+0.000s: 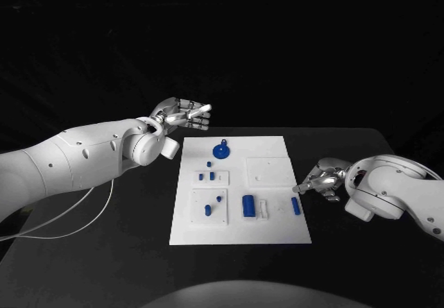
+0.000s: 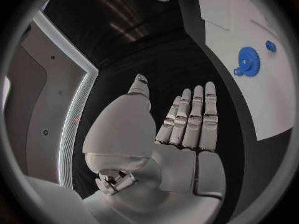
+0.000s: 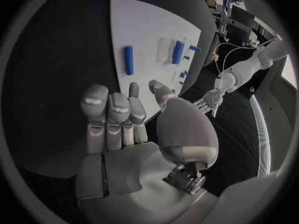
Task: Assemble the parts on the task board
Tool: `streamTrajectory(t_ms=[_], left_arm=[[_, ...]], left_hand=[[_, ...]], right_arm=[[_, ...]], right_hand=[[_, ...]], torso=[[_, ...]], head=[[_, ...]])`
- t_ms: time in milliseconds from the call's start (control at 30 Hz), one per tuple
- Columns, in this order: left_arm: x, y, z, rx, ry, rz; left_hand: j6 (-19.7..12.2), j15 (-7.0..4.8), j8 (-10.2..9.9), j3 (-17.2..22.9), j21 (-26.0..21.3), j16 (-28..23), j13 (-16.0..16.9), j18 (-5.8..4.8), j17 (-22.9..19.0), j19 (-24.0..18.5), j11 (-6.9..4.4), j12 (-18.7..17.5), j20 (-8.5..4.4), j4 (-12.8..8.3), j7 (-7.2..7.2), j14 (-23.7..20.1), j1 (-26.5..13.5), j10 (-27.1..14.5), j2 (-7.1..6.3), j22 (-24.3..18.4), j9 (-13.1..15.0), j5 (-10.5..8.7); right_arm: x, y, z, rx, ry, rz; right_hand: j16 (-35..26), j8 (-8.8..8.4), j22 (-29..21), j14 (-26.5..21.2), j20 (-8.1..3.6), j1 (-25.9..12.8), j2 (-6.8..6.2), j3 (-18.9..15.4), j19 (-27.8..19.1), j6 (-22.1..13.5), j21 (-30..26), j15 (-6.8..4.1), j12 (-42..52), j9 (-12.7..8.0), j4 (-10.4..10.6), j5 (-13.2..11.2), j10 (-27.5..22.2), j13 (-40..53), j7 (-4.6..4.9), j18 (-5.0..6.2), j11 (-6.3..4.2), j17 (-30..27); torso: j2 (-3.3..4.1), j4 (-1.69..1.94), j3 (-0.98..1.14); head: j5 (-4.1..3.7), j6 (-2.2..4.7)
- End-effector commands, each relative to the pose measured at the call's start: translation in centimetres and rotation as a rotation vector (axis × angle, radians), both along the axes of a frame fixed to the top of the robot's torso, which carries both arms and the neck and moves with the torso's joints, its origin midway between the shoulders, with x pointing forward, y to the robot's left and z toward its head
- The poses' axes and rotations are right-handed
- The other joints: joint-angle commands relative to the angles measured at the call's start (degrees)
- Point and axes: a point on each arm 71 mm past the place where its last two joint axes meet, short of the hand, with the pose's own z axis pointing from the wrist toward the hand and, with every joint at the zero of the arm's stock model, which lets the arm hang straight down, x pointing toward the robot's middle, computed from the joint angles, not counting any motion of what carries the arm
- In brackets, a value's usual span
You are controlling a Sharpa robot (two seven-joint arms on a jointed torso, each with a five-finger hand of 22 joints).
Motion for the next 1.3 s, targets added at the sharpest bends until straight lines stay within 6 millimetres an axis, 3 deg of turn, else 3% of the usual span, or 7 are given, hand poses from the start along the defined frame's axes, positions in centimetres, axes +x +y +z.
streamTrajectory(t_ms=[33, 133, 333, 467, 767, 900, 1300], left_arm=[[0.0, -0.2, 0.1, -0.01, -0.007, -0.012], [-0.1, -0.3, 0.1, -0.011, -0.007, -0.015], [-0.1, -0.3, 0.1, -0.011, -0.009, -0.014], [-0.1, -0.3, 0.1, -0.011, -0.01, -0.014], [-0.1, -0.3, 0.1, -0.011, -0.009, -0.015], [-0.1, -0.3, 0.1, -0.011, -0.008, -0.016], [-0.1, -0.3, 0.1, -0.011, -0.005, -0.019]], left_hand=[[0.2, 0.04, -0.2, 0.0, 0.2, -0.3, 0.0, 0.25, -0.1, 0.0, 0.17, 0.2, 0.18, -0.1, 0.03, 0.0, 0.1, 0.0, 0.0, -0.1, -0.1, 0.27], [0.2, 0.04, -0.2, 0.0, 0.2, -0.3, 0.0, 0.25, -0.1, 0.0, 0.17, 0.2, 0.18, -0.1, 0.03, 0.0, 0.1, 0.0, 0.0, -0.1, -0.1, 0.27], [0.1, 0.05, -0.1, 0.0, 0.2, -0.3, 0.0, 0.25, -0.1, 0.0, 0.16, 0.2, 0.18, 0.3, 0.01, -0.1, 0.3, -0.1, -0.19, -0.1, -0.1, 0.18], [0.0, 0.04, -0.1, 0.0, 0.2, -0.3, 0.0, 0.25, -0.1, 0.0, 0.16, 0.2, 0.18, 0.4, -0.03, 0.0, 0.3, 0.0, -0.3, -0.1, -0.1, 0.1], [0.0, 0.04, -0.1, 0.0, 0.2, -0.3, 0.0, 0.25, -0.1, 0.0, 0.16, 0.2, 0.18, 0.4, -0.03, 0.0, 0.3, 0.0, -0.3, -0.1, -0.1, 0.1], [0.0, 0.06, -0.1, -0.1, 0.2, -0.3, 0.0, 0.25, -0.1, 0.0, 0.17, 0.2, 0.18, 0.6, -0.03, -0.1, 0.4, -0.1, -0.38, -0.1, -0.1, 0.03], [0.0, 0.06, -0.1, -0.1, 0.2, -0.3, 0.0, 0.25, -0.1, 0.0, 0.17, 0.2, 0.18, 0.6, -0.03, -0.1, 0.4, -0.1, -0.38, -0.1, -0.1, 0.03]], right_arm=[[-0.2, -0.1, -0.2, -0.096, 0.018, 0.073], [-0.1, -0.3, -0.3, -0.154, 0.016, 0.104], [-0.3, -0.1, -0.9, -0.205, 0.022, 0.135], [-0.4, 0.2, -1.3, -0.219, 0.017, 0.142], [-0.8, 1.0, -2.0, -0.237, 0.021, 0.168], [-0.9, 1.2, -2.3, -0.245, 0.024, 0.175], [-1.2, 2.1, -3.2, -0.269, 0.023, 0.205]], right_hand=[[0.2, -0.3, 0.1, 0.0, -0.24, -0.3, 0.34, 0.3, 3.2, 0.1, 0.3, -0.22, -0.4, -0.2, -0.6, 0.0, 0.0, 0.8, -0.4, -0.33, -0.21, 0.0], [0.3, -0.29, 0.2, 0.0, -0.21, -0.5, -0.67, 3.4, 3.2, 0.2, 0.2, -0.17, -0.7, -0.6, -0.2, -3.8, 0.0, 0.6, -0.37, -0.39, -0.19, 0.1], [0.1, -0.3, 0.3, -0.1, -0.12, -0.6, -1.42, 4.7, 3.2, 0.1, 0.1, -0.09, -1.2, -0.7, 0.5, -4.1, -0.2, 0.3, -0.28, -0.41, -0.12, 0.0], [0.1, -0.28, 0.3, -0.1, -0.1, -0.8, -1.61, 4.7, 3.2, 0.1, -0.1, -0.06, -1.2, -0.6, 1.1, -6.3, -0.2, 0.3, -0.23, -0.39, -0.06, 0.0], [0.0, -0.27, 0.5, 0.0, -0.08, -0.4, -1.82, 4.9, 3.2, 0.4, -0.1, -0.06, -1.6, -0.4, 1.9, -7.7, 0.0, -0.1, -0.32, -0.44, -0.14, 0.1], [0.0, -0.28, 0.5, 0.0, -0.1, -0.4, -1.86, 5.0, 3.2, 0.4, -0.2, -0.08, -1.6, -0.4, 2.0, -8.0, 0.0, -0.2, -0.33, -0.46, -0.15, 0.1], [-0.2, -0.29, 0.5, 0.0, -0.09, 0.2, -1.64, 5.2, 3.2, 0.3, -0.4, -0.06, -1.7, -0.3, 1.3, -7.9, -0.1, -0.3, -0.32, -0.51, -0.14, 0.1]], torso=[[0.0, -0.02, -0.06], [-0.01, 0.07, -0.03], [0.02, 0.13, -0.08], [-0.01, 0.15, -0.13], [-0.02, 0.06, -0.09], [-0.02, 0.1, -0.07], [-0.01, 0.08, -0.08]], head=[[-0.07, -0.12], [-0.09, -0.19], [-0.18, -0.52], [-0.43, -0.6], [-0.23, -1.0], [-0.19, -0.84], [0.09, -1.29]])
